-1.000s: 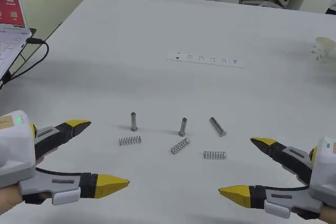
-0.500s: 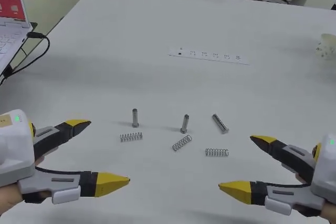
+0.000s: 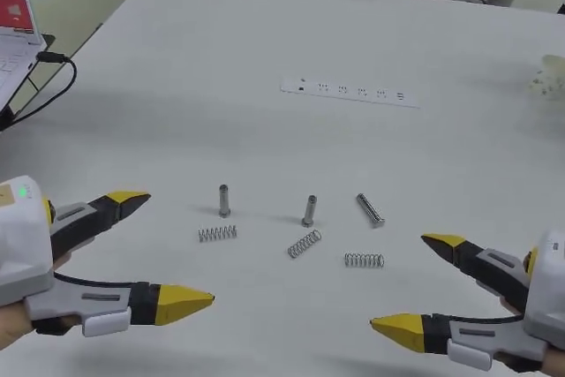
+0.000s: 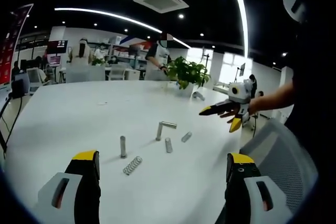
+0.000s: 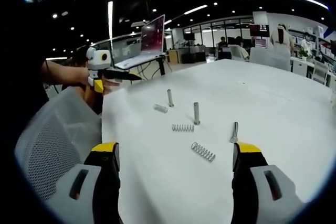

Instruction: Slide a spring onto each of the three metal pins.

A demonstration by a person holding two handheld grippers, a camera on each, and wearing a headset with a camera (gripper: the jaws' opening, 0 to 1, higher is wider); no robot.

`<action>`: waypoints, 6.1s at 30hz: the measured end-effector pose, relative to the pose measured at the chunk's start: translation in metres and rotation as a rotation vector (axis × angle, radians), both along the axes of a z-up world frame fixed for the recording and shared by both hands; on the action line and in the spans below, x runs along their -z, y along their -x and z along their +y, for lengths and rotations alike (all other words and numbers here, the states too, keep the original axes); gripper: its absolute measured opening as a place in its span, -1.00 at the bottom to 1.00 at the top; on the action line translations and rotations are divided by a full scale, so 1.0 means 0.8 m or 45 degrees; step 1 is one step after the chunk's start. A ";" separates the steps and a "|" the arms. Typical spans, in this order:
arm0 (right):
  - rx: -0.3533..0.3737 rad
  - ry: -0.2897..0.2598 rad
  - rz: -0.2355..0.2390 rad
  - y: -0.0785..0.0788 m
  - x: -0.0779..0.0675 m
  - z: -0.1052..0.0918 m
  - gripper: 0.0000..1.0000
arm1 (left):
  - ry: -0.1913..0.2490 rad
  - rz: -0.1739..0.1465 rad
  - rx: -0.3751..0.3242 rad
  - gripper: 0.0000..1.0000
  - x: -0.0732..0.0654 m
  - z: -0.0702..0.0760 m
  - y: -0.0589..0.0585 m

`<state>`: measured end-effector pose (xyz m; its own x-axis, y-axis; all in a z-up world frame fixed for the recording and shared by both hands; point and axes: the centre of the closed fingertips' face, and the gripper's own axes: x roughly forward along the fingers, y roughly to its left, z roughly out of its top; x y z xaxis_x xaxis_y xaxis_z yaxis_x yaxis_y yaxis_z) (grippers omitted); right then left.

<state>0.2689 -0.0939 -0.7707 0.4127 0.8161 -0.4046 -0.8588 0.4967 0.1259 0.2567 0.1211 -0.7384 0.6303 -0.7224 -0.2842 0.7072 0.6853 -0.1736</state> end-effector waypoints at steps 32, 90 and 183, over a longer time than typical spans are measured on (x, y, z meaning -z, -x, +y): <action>-0.011 0.129 0.002 -0.024 0.012 0.004 0.51 | -0.006 0.034 0.018 0.95 0.011 0.001 -0.005; 0.015 0.443 0.138 -0.158 0.040 0.018 -0.05 | 0.020 0.124 -0.036 0.96 0.022 0.011 0.004; 0.267 0.406 0.414 -0.172 0.069 0.007 -0.89 | 0.065 0.114 -0.037 0.84 0.019 0.011 0.000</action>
<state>0.4062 -0.0880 -0.8263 0.3656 0.5440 -0.7553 -0.6779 0.7116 0.1843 0.2568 0.1295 -0.7536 0.6250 -0.7191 -0.3038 0.6673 0.6941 -0.2701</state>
